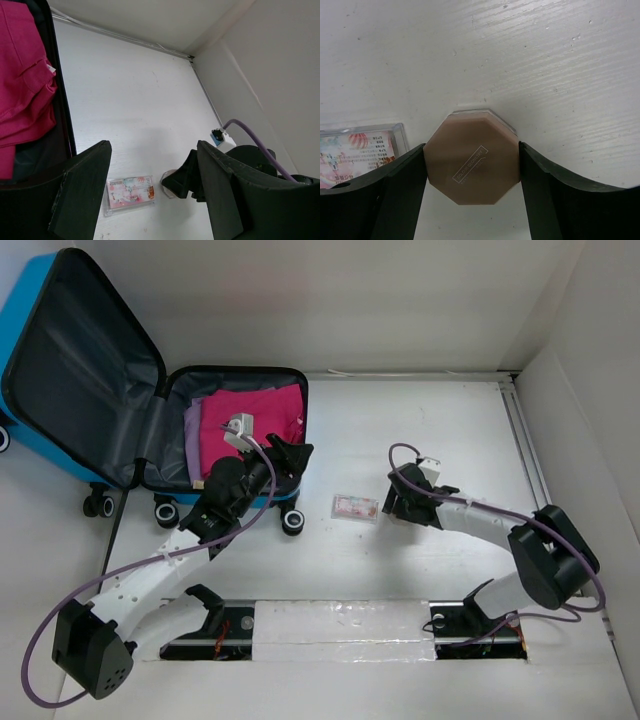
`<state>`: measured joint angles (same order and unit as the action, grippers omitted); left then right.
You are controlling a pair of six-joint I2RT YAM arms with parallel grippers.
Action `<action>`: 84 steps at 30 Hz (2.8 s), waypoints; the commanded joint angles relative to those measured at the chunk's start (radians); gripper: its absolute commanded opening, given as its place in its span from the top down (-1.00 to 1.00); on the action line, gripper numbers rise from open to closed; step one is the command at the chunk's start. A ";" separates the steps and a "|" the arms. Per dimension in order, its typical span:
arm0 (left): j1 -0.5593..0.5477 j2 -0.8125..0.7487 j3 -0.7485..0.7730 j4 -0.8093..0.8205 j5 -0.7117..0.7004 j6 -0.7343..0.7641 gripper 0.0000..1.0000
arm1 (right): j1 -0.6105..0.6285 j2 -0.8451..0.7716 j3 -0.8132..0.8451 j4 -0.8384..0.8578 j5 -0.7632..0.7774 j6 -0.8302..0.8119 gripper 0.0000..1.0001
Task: Pack the luggage
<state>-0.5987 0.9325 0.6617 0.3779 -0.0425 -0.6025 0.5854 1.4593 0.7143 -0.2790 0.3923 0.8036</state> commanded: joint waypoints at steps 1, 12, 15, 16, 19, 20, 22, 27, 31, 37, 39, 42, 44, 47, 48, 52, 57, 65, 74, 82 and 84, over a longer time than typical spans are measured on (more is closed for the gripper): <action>-0.003 -0.018 -0.011 0.042 -0.010 0.017 -0.31 | 0.005 -0.049 0.042 0.055 0.003 -0.040 0.16; -0.003 -0.084 -0.001 0.033 -0.034 -0.011 -0.31 | 0.129 -0.189 0.253 0.072 -0.096 -0.148 0.16; -0.003 -0.188 0.030 0.013 -0.091 -0.032 -0.31 | 0.207 0.062 0.534 0.147 -0.225 -0.226 0.13; -0.003 -0.189 0.030 0.013 -0.100 -0.033 -0.31 | 0.208 0.064 0.536 0.147 -0.225 -0.227 0.13; -0.003 -0.268 0.059 -0.023 -0.126 -0.033 -0.28 | 0.270 0.315 0.836 0.124 -0.282 -0.274 0.11; -0.003 -0.294 0.073 -0.034 -0.147 -0.033 -0.28 | 0.271 0.382 0.917 0.110 -0.308 -0.287 0.07; -0.003 -0.305 0.073 -0.062 -0.158 -0.033 -0.28 | 0.271 0.598 1.210 0.054 -0.363 -0.296 -0.35; -0.003 -0.265 0.082 -0.118 -0.143 -0.017 -0.28 | 0.226 0.829 1.683 -0.244 -0.328 -0.314 -0.85; -0.003 -0.170 0.095 -0.142 -0.050 0.007 -0.31 | 0.144 0.526 1.123 -0.013 -0.299 -0.334 -0.87; -0.143 0.081 0.104 -0.108 -0.114 0.070 -0.43 | -0.025 0.061 0.526 0.141 -0.299 -0.348 -0.61; -0.310 0.171 0.166 -0.158 -0.239 0.096 -0.46 | -0.062 -0.067 0.326 0.158 -0.280 -0.348 -0.21; -0.403 0.305 0.202 -0.194 -0.323 0.078 -0.49 | -0.073 -0.164 0.126 0.185 -0.319 -0.348 -0.07; -0.412 0.365 0.174 -0.154 -0.269 0.055 -0.55 | -0.073 -0.244 0.056 0.185 -0.302 -0.336 -0.07; -0.412 0.460 0.197 -0.189 -0.269 0.079 -0.64 | -0.094 -0.362 -0.042 0.176 -0.251 -0.310 -0.07; -0.412 0.521 0.206 -0.189 -0.258 0.139 -0.64 | -0.111 -0.391 -0.061 0.176 -0.241 -0.310 -0.07; -0.421 0.615 0.269 -0.201 -0.176 0.298 -0.64 | -0.177 -0.503 -0.128 0.147 -0.240 -0.300 -0.07; -0.441 0.651 0.331 -0.301 -0.092 0.351 -0.33 | -0.229 -0.565 -0.139 0.127 -0.274 -0.323 -0.10; -0.455 0.595 0.170 -0.248 -0.195 0.138 1.00 | -0.262 -0.565 -0.148 0.136 -0.319 -0.333 -0.12; -0.423 0.687 0.182 -0.298 -0.419 -0.039 1.00 | -0.262 -0.574 -0.174 0.158 -0.377 -0.333 -0.12; -0.392 0.900 0.348 -0.369 -0.517 -0.019 1.00 | -0.262 -0.574 -0.188 0.192 -0.398 -0.322 -0.12; -0.380 0.937 0.369 -0.346 -0.499 -0.019 1.00 | -0.253 -0.574 -0.188 0.192 -0.398 -0.322 -0.12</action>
<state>-0.9928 1.8328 1.0027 0.0620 -0.5205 -0.6117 0.3325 0.8974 0.5102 -0.1471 0.0101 0.4858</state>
